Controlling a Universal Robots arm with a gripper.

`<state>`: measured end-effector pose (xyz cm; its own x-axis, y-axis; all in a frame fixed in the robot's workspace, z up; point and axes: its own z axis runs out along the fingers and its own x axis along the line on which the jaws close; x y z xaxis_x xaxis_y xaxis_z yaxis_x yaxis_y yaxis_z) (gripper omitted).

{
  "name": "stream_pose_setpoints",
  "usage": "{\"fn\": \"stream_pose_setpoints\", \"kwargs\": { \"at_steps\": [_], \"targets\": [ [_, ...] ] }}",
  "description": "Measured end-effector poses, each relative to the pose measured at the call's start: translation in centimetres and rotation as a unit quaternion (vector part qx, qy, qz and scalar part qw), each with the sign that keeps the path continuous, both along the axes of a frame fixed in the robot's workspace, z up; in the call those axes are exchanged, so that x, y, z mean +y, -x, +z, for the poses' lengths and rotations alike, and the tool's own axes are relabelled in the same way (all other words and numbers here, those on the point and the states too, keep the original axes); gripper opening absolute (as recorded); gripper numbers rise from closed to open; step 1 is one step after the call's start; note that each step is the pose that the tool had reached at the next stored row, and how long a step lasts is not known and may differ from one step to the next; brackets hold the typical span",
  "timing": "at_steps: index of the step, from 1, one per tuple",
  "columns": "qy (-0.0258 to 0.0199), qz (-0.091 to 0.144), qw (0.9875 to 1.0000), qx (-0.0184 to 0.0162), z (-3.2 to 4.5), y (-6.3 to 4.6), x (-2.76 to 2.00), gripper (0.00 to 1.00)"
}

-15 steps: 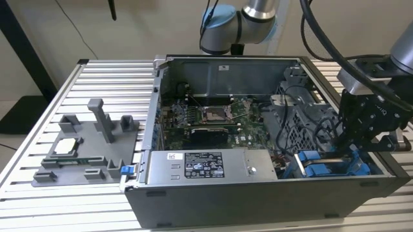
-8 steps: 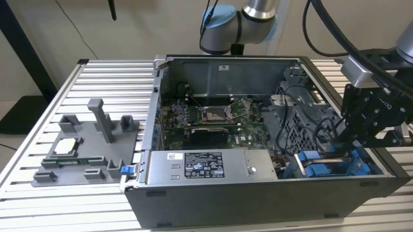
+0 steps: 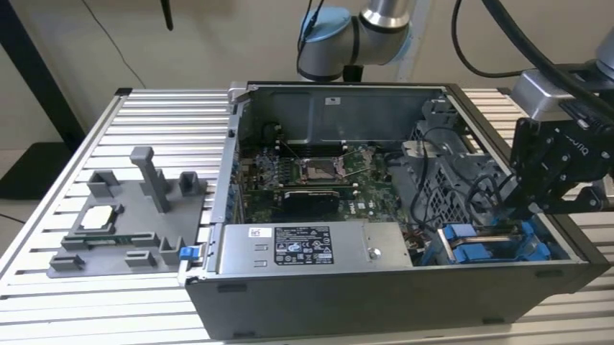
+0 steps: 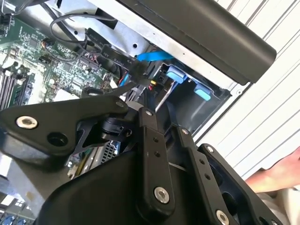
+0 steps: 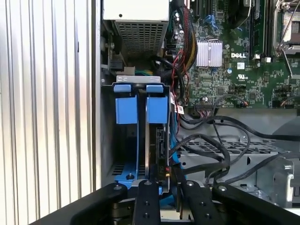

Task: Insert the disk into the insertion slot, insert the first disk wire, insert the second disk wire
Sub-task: 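Insert the first disk wire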

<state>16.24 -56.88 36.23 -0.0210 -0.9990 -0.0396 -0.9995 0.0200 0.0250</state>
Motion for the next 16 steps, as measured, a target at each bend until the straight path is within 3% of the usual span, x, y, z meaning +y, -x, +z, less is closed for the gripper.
{"fn": "stream_pose_setpoints", "kwargs": {
  "at_steps": [16],
  "targets": [
    [0.0000,0.000,1.0000,0.0000,0.36,0.05,0.00,1.00]
  ]
}}
